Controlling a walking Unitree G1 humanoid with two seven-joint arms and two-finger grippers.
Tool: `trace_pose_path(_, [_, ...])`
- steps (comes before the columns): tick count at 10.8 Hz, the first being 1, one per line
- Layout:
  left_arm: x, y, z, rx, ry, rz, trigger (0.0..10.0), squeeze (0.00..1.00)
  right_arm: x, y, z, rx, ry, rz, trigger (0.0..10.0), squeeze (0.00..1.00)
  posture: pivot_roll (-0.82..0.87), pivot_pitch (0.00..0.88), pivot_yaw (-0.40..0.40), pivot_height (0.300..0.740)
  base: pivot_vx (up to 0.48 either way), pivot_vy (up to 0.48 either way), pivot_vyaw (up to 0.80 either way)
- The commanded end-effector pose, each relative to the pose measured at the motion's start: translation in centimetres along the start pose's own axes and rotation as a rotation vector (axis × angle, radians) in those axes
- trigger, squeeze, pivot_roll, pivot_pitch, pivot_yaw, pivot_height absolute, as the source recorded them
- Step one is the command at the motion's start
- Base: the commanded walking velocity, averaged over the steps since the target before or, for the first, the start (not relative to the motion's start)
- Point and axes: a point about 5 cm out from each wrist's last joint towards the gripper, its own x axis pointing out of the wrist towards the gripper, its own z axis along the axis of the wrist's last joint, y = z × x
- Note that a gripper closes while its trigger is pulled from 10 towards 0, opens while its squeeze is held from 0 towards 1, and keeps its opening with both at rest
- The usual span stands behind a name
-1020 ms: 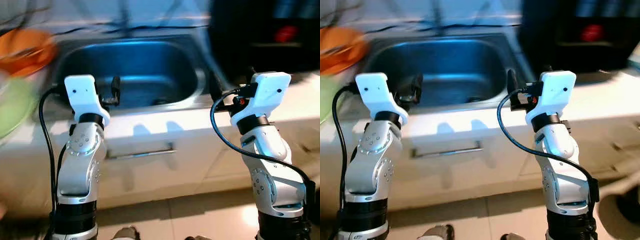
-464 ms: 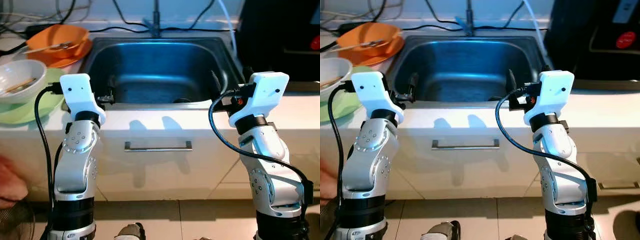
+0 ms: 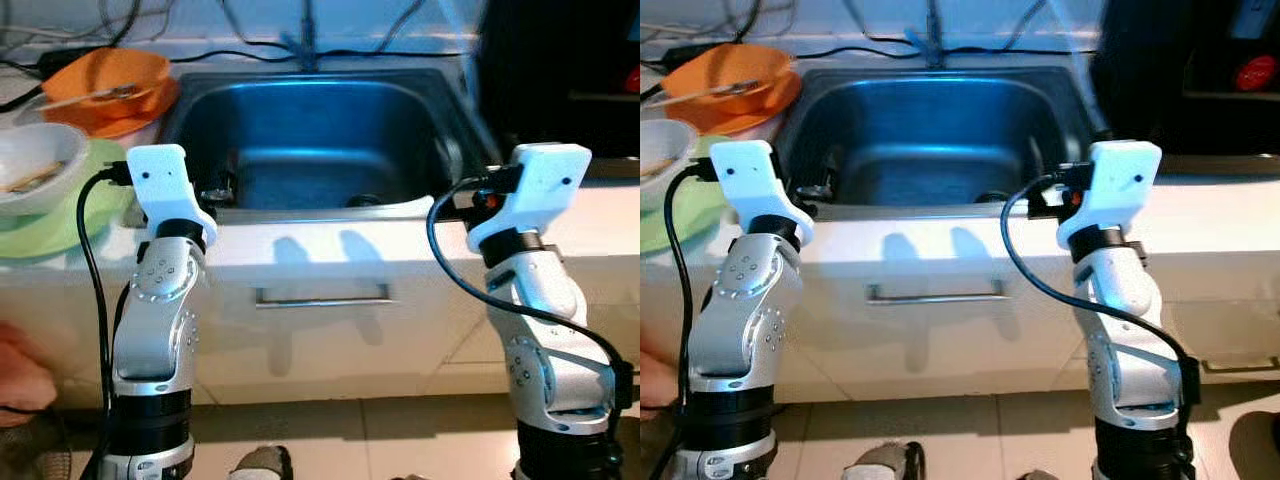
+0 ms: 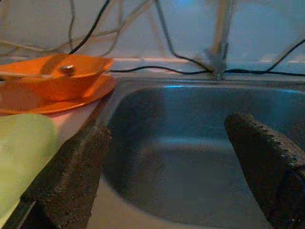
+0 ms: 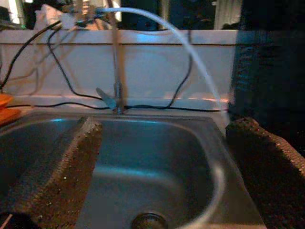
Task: Kitchen organization
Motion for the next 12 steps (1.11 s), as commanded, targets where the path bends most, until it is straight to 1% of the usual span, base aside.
trace_pose_path(1, [0.1,0.2,0.0,0.002,0.003,0.006,10.0,0.00,0.2,0.2,0.3,0.006,-0.017,0.006,10.0,0.00,0.02,0.092,0.019,0.740,0.000,0.435,0.00])
trace_pose_path(3, [0.2,0.2,0.1,0.016,-0.006,0.000,10.0,0.00,0.2,0.2,0.3,0.008,-0.018,0.005,10.0,0.00,0.02,0.093,0.020,0.740,0.000,0.341,0.00])
trace_pose_path(4, [0.2,0.1,0.2,0.035,-0.014,-0.008,10.0,0.00,0.2,0.2,0.3,0.007,-0.018,0.003,10.0,0.00,0.02,0.093,0.020,0.740,0.000,0.000,0.00])
trace_pose_path(5, [0.1,-0.1,0.5,0.019,-0.031,-0.028,10.0,0.00,0.2,0.2,0.3,0.007,-0.019,0.001,10.0,0.00,0.02,0.093,0.021,0.740,0.000,0.000,0.00])
trace_pose_path(7, [0.1,-0.2,0.5,0.012,-0.032,-0.026,10.0,0.00,0.2,0.1,0.3,0.006,-0.021,0.000,10.0,0.00,0.02,0.089,0.022,0.740,0.000,0.000,0.00])
trace_pose_path(9, [0.3,-0.2,0.9,0.021,-0.058,-0.023,10.0,0.00,0.3,0.0,0.6,0.000,-0.041,-0.007,10.0,0.00,0.02,0.087,0.022,0.740,0.000,0.000,0.00])
trace_pose_path(12, [0.1,0.0,-0.3,0.036,-0.038,-0.004,10.0,0.00,0.4,0.1,0.4,-0.014,-0.033,-0.003,10.0,0.00,0.02,0.081,0.020,0.740,0.000,0.000,0.00])
